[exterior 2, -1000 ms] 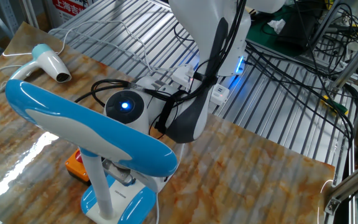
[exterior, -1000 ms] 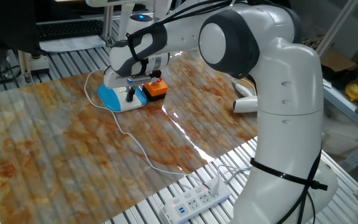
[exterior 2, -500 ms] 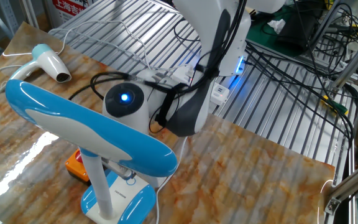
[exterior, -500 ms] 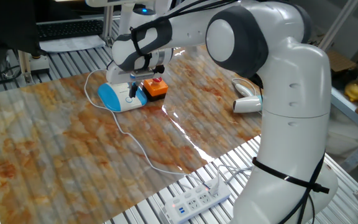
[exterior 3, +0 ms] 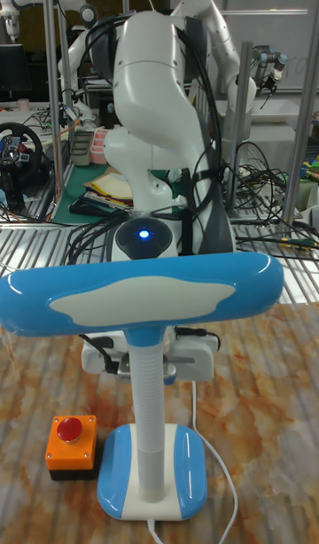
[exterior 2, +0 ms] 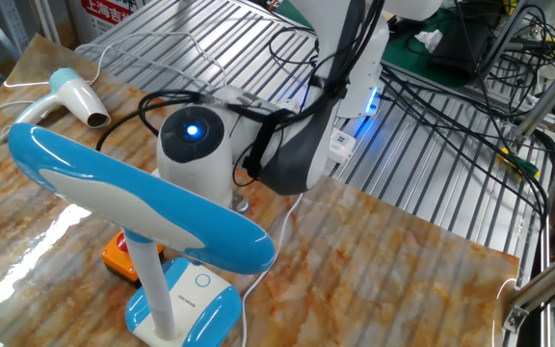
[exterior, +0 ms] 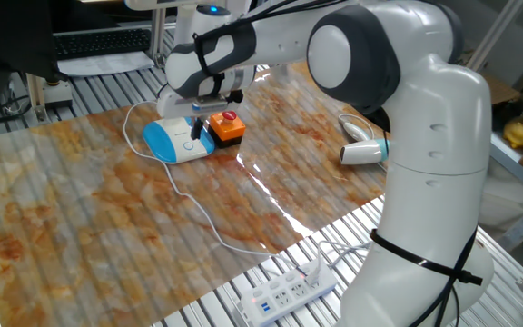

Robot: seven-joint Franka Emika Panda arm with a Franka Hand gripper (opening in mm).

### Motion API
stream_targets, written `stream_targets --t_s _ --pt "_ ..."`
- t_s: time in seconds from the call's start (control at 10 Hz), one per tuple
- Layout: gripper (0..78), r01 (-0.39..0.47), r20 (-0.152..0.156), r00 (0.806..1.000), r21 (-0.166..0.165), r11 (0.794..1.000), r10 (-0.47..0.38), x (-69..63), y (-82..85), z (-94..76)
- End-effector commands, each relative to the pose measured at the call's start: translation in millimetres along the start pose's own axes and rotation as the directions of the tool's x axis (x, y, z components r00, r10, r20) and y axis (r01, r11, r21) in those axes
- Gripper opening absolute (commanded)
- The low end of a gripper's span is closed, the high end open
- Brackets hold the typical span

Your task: Turn off the desk lamp by pressing the button

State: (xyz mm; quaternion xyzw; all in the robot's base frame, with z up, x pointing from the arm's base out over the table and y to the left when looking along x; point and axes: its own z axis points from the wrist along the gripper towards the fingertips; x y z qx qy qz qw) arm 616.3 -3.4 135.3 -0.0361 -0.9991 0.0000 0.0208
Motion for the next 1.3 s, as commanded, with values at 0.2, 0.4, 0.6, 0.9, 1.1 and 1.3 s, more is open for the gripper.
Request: stream_targets --t_s 0.2,0.4,0.6,0.9,1.1,1.3 --pt "0.0 -0.001 -0.064 0.998 0.012 1.000 0.002 11.4 2.3 -24.1" --pt "0.0 -0.008 -0.054 0.998 0.017 1.000 0.009 11.9 2.4 -24.9" --pt "0.0 -0.004 -0.035 0.999 0.014 1.000 0.005 11.9 2.3 -25.0" --pt "0.0 0.002 -0.018 1.000 0.016 1.000 -0.002 13.5 2.5 -27.8" --pt "0.0 -0.001 -0.002 1.000 0.026 1.000 0.001 15.1 2.6 -30.4" --pt "0.0 -0.003 -0.001 1.000 0.032 0.999 0.003 15.3 2.7 -30.9"
